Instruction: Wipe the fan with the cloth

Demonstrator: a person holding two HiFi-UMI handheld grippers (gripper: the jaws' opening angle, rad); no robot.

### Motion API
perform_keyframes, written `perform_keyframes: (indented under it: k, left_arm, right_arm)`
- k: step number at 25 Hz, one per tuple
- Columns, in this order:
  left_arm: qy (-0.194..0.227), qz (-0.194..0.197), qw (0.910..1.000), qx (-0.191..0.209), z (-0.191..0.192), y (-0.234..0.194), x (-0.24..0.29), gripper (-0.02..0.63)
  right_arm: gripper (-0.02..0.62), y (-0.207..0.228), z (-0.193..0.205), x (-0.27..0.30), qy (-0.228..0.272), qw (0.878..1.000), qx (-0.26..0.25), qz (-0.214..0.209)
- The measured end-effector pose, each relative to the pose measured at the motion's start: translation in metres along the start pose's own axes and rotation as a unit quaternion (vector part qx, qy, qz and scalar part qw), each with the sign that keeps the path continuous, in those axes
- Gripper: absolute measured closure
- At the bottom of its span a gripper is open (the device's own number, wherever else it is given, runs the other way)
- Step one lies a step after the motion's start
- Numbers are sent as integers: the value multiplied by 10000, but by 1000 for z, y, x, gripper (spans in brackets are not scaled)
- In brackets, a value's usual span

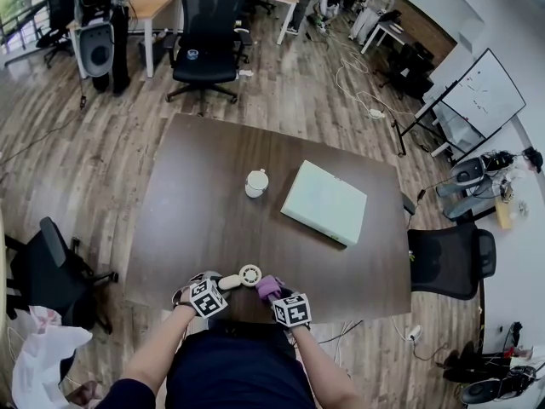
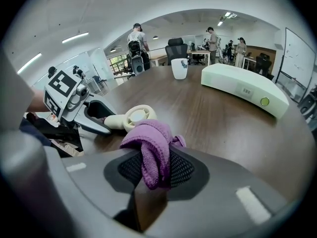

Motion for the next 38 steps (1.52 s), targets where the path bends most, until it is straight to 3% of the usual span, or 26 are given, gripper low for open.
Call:
perform_keyframes:
  k: [16, 38]
  left_arm:
    - [-32, 122, 9999, 35, -6, 4, -1, 410]
    - [-46, 132, 9999, 38, -4, 2, -3, 410]
  right_arm:
    - [480, 32, -37, 19, -145, 9995, -265, 13]
    - [480, 17, -80, 56, -477, 9932, -1040, -215]
Point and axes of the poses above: the fingertips, and each gripper's own axes: x forward along the fingers, y to its right, z out of its underside, the point moved 1 cm from there along -x, backward along the fingers, and after that the axes turned 8 degrees about y, right-handed, at the moved point
